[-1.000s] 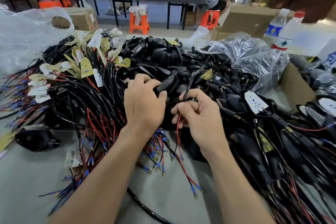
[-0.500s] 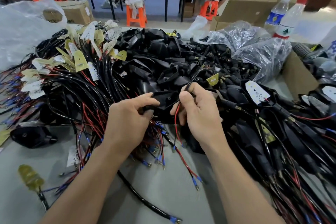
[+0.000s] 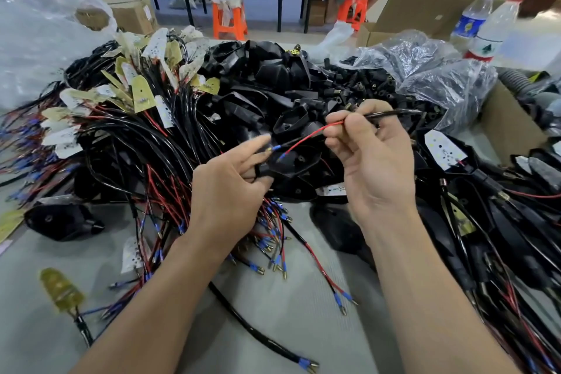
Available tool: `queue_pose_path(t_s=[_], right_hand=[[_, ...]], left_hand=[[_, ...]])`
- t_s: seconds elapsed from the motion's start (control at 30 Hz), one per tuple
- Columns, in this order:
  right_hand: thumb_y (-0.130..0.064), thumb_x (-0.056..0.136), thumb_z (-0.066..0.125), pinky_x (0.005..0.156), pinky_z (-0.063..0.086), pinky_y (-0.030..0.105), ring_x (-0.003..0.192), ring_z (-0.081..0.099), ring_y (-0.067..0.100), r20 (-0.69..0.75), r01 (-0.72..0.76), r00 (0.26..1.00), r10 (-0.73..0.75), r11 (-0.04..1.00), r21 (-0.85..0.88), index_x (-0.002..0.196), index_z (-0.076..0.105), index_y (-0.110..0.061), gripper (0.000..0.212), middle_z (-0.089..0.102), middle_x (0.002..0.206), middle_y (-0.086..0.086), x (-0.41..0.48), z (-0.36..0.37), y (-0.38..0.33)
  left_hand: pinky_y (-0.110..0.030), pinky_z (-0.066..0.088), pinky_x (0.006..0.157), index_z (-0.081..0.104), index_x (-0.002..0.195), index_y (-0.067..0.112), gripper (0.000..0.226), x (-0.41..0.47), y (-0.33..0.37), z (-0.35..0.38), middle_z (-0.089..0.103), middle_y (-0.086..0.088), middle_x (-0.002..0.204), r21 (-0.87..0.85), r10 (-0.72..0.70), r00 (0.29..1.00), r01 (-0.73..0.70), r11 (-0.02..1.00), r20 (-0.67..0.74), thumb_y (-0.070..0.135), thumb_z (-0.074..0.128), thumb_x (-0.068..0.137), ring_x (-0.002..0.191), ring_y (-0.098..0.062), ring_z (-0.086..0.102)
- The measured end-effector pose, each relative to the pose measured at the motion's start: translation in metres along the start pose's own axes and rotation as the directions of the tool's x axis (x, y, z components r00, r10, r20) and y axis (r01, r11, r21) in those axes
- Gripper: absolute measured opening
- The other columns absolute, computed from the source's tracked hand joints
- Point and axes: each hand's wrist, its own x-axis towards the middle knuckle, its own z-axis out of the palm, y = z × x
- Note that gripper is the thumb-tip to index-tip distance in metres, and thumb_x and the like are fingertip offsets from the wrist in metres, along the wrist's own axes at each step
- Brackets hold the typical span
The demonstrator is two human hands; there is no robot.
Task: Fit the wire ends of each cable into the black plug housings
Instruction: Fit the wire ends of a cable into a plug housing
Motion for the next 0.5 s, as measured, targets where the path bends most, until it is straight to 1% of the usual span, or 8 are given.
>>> queue_pose_path(t_s=[0.07, 0.1, 0.17, 0.2, 0.27, 0.33, 0.43, 0.5], right_hand=[[0.007, 0.101, 0.052, 0.064, 0.057, 0.023, 0.065, 0.07, 0.015, -0.052, -0.015, 0.999, 0.009, 0.995, -0.101, 0.095, 0.052, -0.014, 0.022, 0.075, 0.08, 0.01, -0.001, -0.002, 0.003], [0.007, 0.1, 0.053, 0.064, 0.057, 0.024, 0.065, 0.07, 0.015, -0.074, -0.019, 0.997, 0.008, 0.989, -0.145, 0.095, 0.053, -0.014, 0.022, 0.075, 0.08, 0.01, -0.002, -0.004, 0.004], [0.008, 0.098, 0.054, 0.064, 0.058, 0.024, 0.065, 0.07, 0.015, -0.097, -0.026, 0.995, 0.007, 0.981, -0.194, 0.095, 0.053, -0.014, 0.022, 0.075, 0.079, 0.01, -0.003, -0.008, 0.004], [0.008, 0.098, 0.054, 0.064, 0.058, 0.024, 0.065, 0.07, 0.015, -0.103, -0.035, 0.995, 0.014, 0.979, -0.201, 0.095, 0.053, -0.013, 0.022, 0.075, 0.079, 0.01, -0.003, -0.01, 0.004], [0.009, 0.098, 0.054, 0.063, 0.058, 0.024, 0.064, 0.071, 0.015, -0.094, -0.07, 0.994, 0.051, 0.977, -0.202, 0.094, 0.054, -0.013, 0.023, 0.075, 0.078, 0.011, -0.004, -0.013, 0.004], [0.01, 0.099, 0.053, 0.061, 0.058, 0.023, 0.064, 0.071, 0.016, -0.054, -0.123, 0.992, 0.115, 0.974, -0.19, 0.093, 0.054, -0.012, 0.022, 0.074, 0.079, 0.013, -0.008, -0.014, 0.005], [0.01, 0.098, 0.053, 0.061, 0.059, 0.022, 0.065, 0.073, 0.015, 0.012, -0.216, 0.976, 0.218, 0.969, -0.117, 0.091, 0.057, -0.011, 0.023, 0.075, 0.08, 0.013, -0.011, -0.017, 0.003], [0.009, 0.098, 0.052, 0.062, 0.059, 0.022, 0.064, 0.073, 0.013, 0.03, -0.263, 0.964, 0.266, 0.963, -0.059, 0.09, 0.058, -0.012, 0.023, 0.075, 0.079, 0.012, -0.011, -0.019, 0.0]], left_hand=[[-0.026, 0.06, 0.092, 0.076, 0.122, 0.029, 0.054, 0.001, -0.003, 0.0, 0.077, 0.014, 0.113, -0.066, -0.048, 0.999, 0.047, 0.997, -0.02, 0.0, 0.084, 0.078, 0.101, 0.002, 0.073], [-0.028, 0.061, 0.092, 0.077, 0.117, 0.031, 0.052, 0.002, -0.003, 0.0, 0.078, 0.014, 0.111, -0.1, -0.072, 0.997, 0.069, 0.993, -0.027, 0.0, 0.085, 0.077, 0.1, 0.0, 0.074], [-0.027, 0.061, 0.092, 0.078, 0.112, 0.037, 0.053, 0.005, -0.003, 0.0, 0.078, 0.016, 0.108, -0.144, -0.085, 0.996, 0.078, 0.987, -0.039, -0.001, 0.086, 0.075, 0.1, -0.002, 0.075], [-0.024, 0.06, 0.091, 0.077, 0.112, 0.039, 0.055, 0.005, -0.002, -0.001, 0.078, 0.018, 0.107, -0.155, -0.077, 0.996, 0.07, 0.985, -0.041, -0.001, 0.086, 0.075, 0.1, -0.001, 0.075], [-0.019, 0.059, 0.088, 0.076, 0.112, 0.042, 0.058, 0.005, -0.001, -0.001, 0.076, 0.023, 0.107, -0.148, -0.055, 0.997, 0.047, 0.988, -0.046, -0.001, 0.086, 0.075, 0.099, 0.001, 0.074], [-0.017, 0.058, 0.088, 0.076, 0.114, 0.04, 0.057, 0.003, -0.001, -0.001, 0.077, 0.023, 0.106, -0.114, -0.047, 0.997, 0.04, 0.993, -0.058, -0.001, 0.085, 0.075, 0.098, 0.003, 0.073], [-0.016, 0.057, 0.089, 0.077, 0.119, 0.035, 0.056, 0.001, 0.002, 0.002, 0.075, 0.024, 0.105, -0.018, -0.006, 0.996, 0.004, 1.0, -0.091, -0.001, 0.085, 0.077, 0.097, 0.008, 0.072], [-0.014, 0.056, 0.089, 0.076, 0.121, 0.035, 0.056, -0.002, 0.005, 0.003, 0.075, 0.023, 0.105, 0.037, 0.03, 0.993, -0.026, 0.999, -0.115, 0.0, 0.084, 0.078, 0.095, 0.01, 0.071]])
